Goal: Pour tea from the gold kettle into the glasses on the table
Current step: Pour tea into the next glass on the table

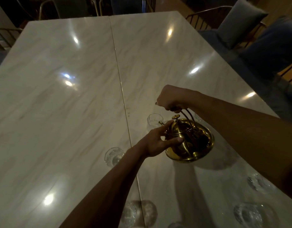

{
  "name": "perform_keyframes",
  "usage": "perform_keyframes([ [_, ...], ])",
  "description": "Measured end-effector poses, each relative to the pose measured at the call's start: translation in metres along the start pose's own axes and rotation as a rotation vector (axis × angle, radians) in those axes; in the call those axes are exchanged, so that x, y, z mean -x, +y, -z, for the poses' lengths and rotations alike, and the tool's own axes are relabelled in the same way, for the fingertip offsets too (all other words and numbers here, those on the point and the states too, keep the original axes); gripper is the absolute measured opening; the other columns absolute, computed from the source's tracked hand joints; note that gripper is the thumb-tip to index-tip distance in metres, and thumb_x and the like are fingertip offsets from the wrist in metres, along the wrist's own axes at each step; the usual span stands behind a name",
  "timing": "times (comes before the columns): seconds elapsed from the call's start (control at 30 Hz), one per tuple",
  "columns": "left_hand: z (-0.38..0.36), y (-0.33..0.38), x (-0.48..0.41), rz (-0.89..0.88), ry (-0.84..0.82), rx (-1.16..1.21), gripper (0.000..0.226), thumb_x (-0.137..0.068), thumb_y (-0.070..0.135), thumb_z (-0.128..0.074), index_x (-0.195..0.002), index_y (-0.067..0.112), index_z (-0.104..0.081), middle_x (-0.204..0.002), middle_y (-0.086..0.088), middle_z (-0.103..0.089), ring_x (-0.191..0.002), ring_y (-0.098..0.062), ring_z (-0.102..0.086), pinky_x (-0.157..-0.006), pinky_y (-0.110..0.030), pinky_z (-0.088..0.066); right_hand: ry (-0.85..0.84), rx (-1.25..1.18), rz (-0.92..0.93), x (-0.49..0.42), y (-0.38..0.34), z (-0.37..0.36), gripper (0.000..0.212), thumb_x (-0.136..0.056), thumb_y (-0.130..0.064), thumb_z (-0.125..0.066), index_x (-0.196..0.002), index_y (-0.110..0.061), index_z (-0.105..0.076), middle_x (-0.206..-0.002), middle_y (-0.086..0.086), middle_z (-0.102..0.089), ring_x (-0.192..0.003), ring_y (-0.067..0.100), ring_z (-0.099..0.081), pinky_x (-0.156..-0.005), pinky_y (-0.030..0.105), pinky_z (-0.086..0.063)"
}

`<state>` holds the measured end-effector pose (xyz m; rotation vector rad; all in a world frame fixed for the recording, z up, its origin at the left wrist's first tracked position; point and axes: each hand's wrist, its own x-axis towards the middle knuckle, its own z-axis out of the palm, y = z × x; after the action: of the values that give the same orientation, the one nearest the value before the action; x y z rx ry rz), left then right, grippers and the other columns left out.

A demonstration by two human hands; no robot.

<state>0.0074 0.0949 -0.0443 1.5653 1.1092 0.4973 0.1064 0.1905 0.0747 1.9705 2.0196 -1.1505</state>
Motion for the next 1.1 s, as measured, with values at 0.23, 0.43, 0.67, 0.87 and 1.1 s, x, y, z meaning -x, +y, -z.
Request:
perform_keyframes([
  [0.23,0.002,0.002,-0.001,0.005,0.003,0.009,0.077,-0.089,0.052,-0.066,-0.155,0.036,-0.030,-0.148,0.002,-0.052,-0.131,-0.014,-0.049,-0.100,-0.032,-0.040,0.014,-0.042,-0.020,0.000,-0.001,0.002,0.022,-0.095,0.002,-0.045,-0.107,0.005,-0.063,-0.067,0.012,-0.046,-0.049,0.016,-0.036,-0.037,0.023,-0.030],
  [0.43,0.004,0.004,-0.004,0.008,0.009,0.006,0.070,-0.093,0.045,-0.065,-0.154,0.037,-0.030,-0.151,0.001,-0.049,-0.132,-0.015,-0.048,-0.091,-0.023,-0.038,-0.003,-0.035,-0.030,0.000,-0.002,0.006,0.030,-0.095,0.002,-0.045,-0.120,0.005,-0.061,-0.067,0.010,-0.047,-0.049,0.015,-0.037,-0.035,0.020,-0.032],
  [0.67,0.005,0.003,-0.007,0.017,0.011,0.003,0.074,-0.091,0.050,-0.064,-0.155,0.035,-0.030,-0.150,0.001,-0.050,-0.132,-0.015,-0.048,-0.093,-0.024,-0.038,0.004,-0.054,-0.041,-0.005,-0.002,0.009,0.031,-0.095,0.002,-0.046,-0.122,0.003,-0.061,-0.068,0.011,-0.048,-0.049,0.014,-0.037,-0.035,0.021,-0.030],
  [0.87,0.005,0.005,-0.008,0.021,0.011,0.016,0.074,-0.089,0.053,-0.064,-0.154,0.038,-0.031,-0.147,0.003,-0.053,-0.129,-0.013,-0.050,-0.095,-0.027,-0.039,-0.003,-0.077,-0.054,-0.007,-0.003,0.011,0.034,-0.095,0.002,-0.044,-0.126,0.001,-0.059,-0.068,0.011,-0.049,-0.049,0.013,-0.035,-0.035,0.020,-0.029],
  [1.1,0.006,0.006,-0.008,0.036,0.011,0.021,0.082,-0.082,0.063,-0.061,-0.154,0.037,-0.032,-0.147,0.002,-0.053,-0.131,-0.016,-0.051,-0.099,-0.033,-0.042,0.004,-0.065,-0.073,-0.014,-0.003,0.012,0.019,-0.098,-0.007,-0.048,-0.109,0.004,-0.059,-0.073,0.011,-0.051,-0.048,0.012,-0.036,-0.036,0.020,-0.031],
])
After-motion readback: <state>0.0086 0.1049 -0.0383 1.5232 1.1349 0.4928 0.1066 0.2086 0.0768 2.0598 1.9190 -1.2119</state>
